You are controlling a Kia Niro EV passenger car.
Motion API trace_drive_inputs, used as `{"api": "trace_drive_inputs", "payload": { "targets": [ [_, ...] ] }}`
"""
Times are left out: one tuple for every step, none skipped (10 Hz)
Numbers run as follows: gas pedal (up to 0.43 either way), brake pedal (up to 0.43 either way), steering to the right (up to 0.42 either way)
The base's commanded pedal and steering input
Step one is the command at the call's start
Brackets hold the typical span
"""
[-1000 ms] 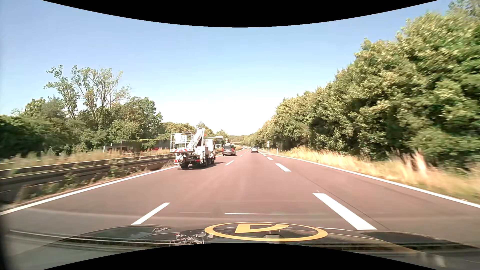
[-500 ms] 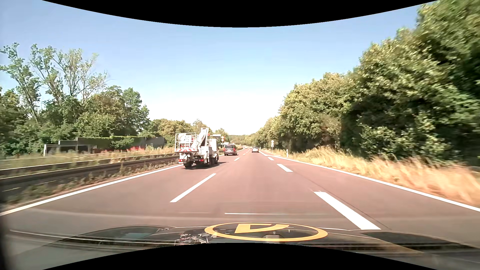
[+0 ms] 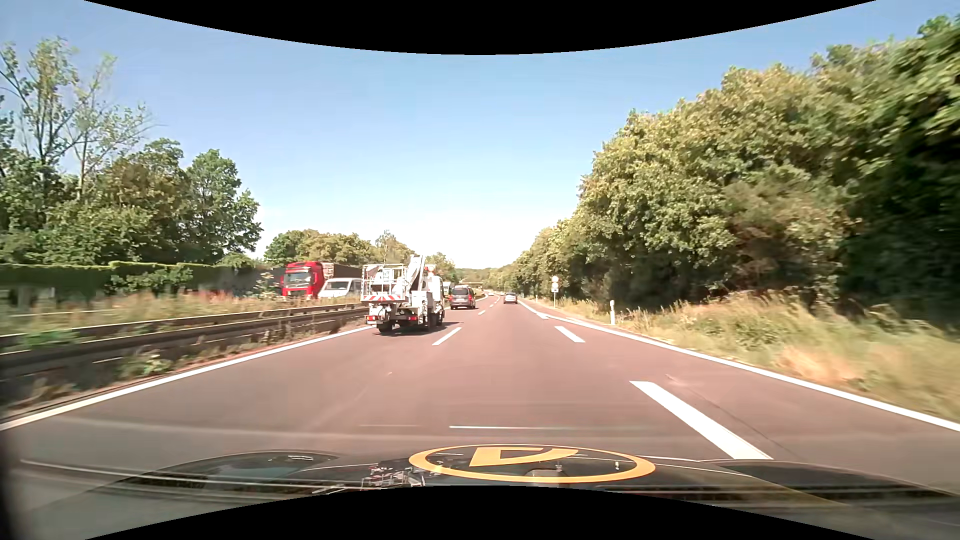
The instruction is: Follow the waypoints while adhering to traffic rules and regulations
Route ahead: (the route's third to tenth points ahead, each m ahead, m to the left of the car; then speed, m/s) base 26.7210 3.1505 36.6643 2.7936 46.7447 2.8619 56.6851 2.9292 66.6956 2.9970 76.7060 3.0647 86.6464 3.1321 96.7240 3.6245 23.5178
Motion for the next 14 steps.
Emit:
{"api": "trace_drive_inputs", "payload": {
  "targets": [
    [0.22, 0.0, 0.001],
    [0.22, 0.0, 0.001],
    [0.22, 0.0, 0.001],
    [0.22, 0.0, 0.001],
    [0.209, 0.0, 0.001],
    [0.189, 0.0, 0.0],
    [0.189, 0.0, 0.001],
    [0.189, 0.0, 0.001],
    [0.177, 0.0, 0.001],
    [0.177, 0.0, 0.001],
    [0.177, 0.0, 0.001],
    [0.177, 0.0, 0.0],
    [0.189, 0.0, 0.001],
    [0.189, 0.0, 0.0]
  ]
}}
